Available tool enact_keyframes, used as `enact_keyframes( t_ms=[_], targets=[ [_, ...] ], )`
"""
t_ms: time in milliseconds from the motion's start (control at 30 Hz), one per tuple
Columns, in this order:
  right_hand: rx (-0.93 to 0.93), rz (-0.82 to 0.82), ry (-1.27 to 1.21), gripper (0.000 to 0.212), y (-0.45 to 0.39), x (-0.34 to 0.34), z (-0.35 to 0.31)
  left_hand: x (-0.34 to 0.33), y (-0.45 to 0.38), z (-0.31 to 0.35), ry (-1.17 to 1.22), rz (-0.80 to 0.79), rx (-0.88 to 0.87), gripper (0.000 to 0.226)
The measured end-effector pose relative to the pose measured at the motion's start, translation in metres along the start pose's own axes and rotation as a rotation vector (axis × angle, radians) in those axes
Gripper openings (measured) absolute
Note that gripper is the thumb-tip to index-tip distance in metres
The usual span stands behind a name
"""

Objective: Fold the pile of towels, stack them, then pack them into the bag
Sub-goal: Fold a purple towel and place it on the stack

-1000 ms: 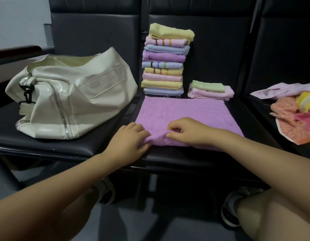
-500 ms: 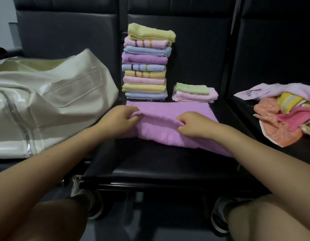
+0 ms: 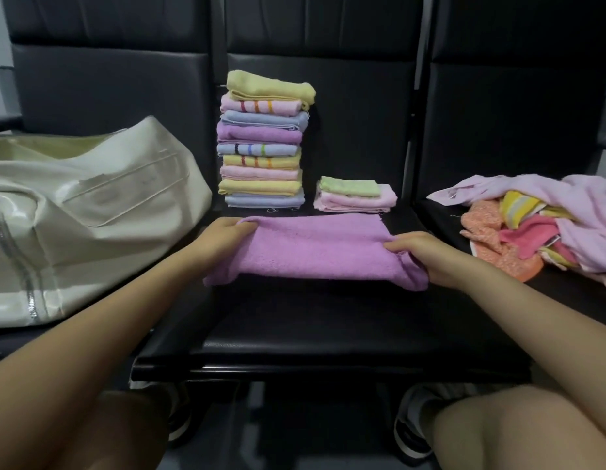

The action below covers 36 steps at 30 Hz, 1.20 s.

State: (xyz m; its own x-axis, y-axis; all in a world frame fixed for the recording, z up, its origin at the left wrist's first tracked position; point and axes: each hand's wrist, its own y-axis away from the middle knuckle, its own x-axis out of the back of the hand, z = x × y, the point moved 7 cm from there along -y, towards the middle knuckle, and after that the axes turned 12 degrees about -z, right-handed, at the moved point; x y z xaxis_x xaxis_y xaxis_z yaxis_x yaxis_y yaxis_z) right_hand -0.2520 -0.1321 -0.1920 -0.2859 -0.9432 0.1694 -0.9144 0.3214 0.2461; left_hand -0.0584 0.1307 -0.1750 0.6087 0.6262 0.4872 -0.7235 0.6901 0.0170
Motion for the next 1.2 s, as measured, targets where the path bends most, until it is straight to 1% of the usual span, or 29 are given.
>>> enact_keyframes(
  t_ms=[33,67,100,133,167,200,233,300,367,433,500,567,633,667,733,800,900,967,1033,1067,1133,1200],
  targets=[
    [-0.021,-0.029,-0.007,0.011,0.005,0.002,0.002,-0.002,0.002,0.005,0.025,0.002,-0.008,0.024],
    [-0.035,-0.053,0.038,0.010,0.008,0.004,0.004,-0.004,0.005,0.009,0.024,0.006,-0.010,0.025],
    [-0.036,-0.064,0.131,0.011,0.011,0.006,0.003,-0.004,0.008,0.012,-0.034,0.006,-0.011,0.027],
    [-0.025,-0.057,0.254,0.018,0.013,0.009,0.001,-0.004,0.011,0.016,-0.158,0.002,-0.022,0.029],
    [-0.019,-0.036,0.384,0.024,0.014,0.012,-0.002,-0.003,0.012,0.017,-0.314,0.006,-0.039,0.032],
    [-0.021,0.002,0.507,0.026,0.014,0.016,-0.004,0.000,0.013,0.019,-0.452,0.019,-0.053,0.035],
    [-0.017,0.045,0.605,0.022,0.010,0.020,-0.008,0.003,0.011,0.017,-0.534,0.036,-0.055,0.035],
    [-0.003,0.124,0.701,0.016,0.000,0.029,-0.015,0.012,0.005,0.010,-0.539,0.045,-0.030,0.029],
    [0.046,0.201,0.711,0.020,-0.016,0.035,-0.025,0.020,-0.004,0.002,-0.511,0.082,-0.003,0.024],
    [0.102,0.294,0.605,0.026,-0.033,0.040,-0.036,0.027,-0.016,-0.002,-0.502,0.163,-0.005,0.023],
    [0.132,0.411,0.532,0.028,-0.048,0.048,-0.047,0.035,-0.030,-0.001,-0.490,0.267,-0.028,0.021],
    [0.126,0.513,0.563,0.024,-0.061,0.054,-0.049,0.040,-0.045,-0.001,-0.479,0.344,-0.056,0.018],
    [0.087,0.562,0.642,0.018,-0.073,0.055,-0.035,0.041,-0.060,-0.011,-0.510,0.373,-0.049,0.017],
    [0.032,0.560,0.731,0.018,-0.079,0.051,-0.024,0.037,-0.067,-0.020,-0.558,0.358,-0.031,0.019],
    [-0.091,0.518,0.950,0.032,-0.088,0.042,-0.002,0.024,-0.076,-0.034,-0.726,0.283,0.008,0.025],
    [-0.088,0.523,1.019,0.041,-0.090,0.039,0.003,0.015,-0.080,-0.040,-0.845,0.244,0.022,0.028],
    [-0.067,0.566,0.961,0.047,-0.082,0.041,0.003,0.014,-0.079,-0.039,-0.871,0.260,0.044,0.031],
    [-0.110,0.578,0.949,0.052,-0.075,0.043,0.006,0.015,-0.073,-0.036,-0.891,0.302,0.053,0.034],
    [-0.202,0.549,0.964,0.064,-0.067,0.042,0.011,0.009,-0.063,-0.025,-0.875,0.348,-0.018,0.037],
    [-0.255,0.524,0.968,0.069,-0.062,0.040,0.012,0.001,-0.058,-0.018,-0.854,0.347,-0.072,0.038],
    [-0.325,0.473,0.917,0.070,-0.053,0.038,0.014,-0.022,-0.050,-0.002,-0.786,0.253,-0.149,0.044],
    [-0.326,0.416,0.792,0.055,-0.045,0.033,0.013,-0.053,-0.042,0.013,-0.710,0.108,-0.192,0.057]
  ],
)
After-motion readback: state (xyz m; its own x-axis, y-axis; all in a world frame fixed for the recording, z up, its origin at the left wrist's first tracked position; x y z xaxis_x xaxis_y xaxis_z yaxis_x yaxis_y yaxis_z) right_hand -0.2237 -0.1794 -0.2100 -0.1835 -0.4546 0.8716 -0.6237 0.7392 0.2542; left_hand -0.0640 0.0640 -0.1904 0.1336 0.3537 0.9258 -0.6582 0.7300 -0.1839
